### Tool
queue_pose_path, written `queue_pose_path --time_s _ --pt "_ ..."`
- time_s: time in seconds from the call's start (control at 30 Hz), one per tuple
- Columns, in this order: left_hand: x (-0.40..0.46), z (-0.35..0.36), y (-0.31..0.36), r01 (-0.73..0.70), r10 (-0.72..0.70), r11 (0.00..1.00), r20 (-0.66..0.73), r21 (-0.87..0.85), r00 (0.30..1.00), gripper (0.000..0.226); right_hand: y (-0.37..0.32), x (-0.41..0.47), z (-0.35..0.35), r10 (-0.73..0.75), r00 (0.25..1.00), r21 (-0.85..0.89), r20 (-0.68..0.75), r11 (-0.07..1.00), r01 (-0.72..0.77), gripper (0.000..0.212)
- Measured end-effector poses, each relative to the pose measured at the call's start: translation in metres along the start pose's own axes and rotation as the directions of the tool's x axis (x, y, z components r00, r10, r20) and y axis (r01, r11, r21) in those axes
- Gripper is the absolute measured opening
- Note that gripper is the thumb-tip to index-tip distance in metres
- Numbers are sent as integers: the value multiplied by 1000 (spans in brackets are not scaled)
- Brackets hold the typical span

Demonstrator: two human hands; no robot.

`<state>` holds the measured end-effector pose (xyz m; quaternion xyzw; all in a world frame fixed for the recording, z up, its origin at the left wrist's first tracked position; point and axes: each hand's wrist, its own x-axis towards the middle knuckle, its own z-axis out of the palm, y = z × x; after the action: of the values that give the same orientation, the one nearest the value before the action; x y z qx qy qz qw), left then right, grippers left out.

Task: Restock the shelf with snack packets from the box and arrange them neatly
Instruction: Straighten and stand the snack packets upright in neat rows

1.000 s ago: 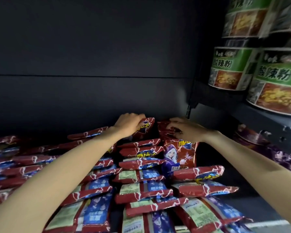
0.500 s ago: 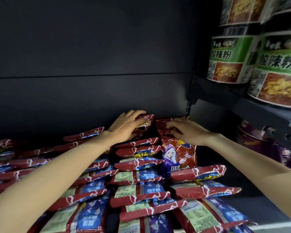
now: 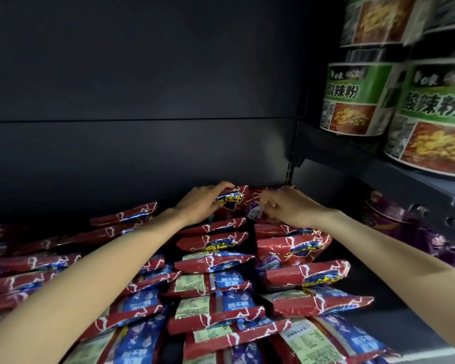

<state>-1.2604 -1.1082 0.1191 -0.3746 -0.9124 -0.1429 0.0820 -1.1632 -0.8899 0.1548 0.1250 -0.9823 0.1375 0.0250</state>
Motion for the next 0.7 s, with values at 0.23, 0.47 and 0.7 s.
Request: queue_pose_path --time_s 0.23,0.47,0.7 --pt "-2 3 2 -83 167 917 -187 389 968 63 -4 35 18 216 968 -305 -130 920 -246 51" --pt "-10 8 8 -150 268 786 -111 600 957 46 -2 38 30 85 968 -595 -234 775 -212 42" --pt "-26 1 5 -100 153 880 -77 465 985 64 1 43 27 39 906 -419 -421 877 -233 28"
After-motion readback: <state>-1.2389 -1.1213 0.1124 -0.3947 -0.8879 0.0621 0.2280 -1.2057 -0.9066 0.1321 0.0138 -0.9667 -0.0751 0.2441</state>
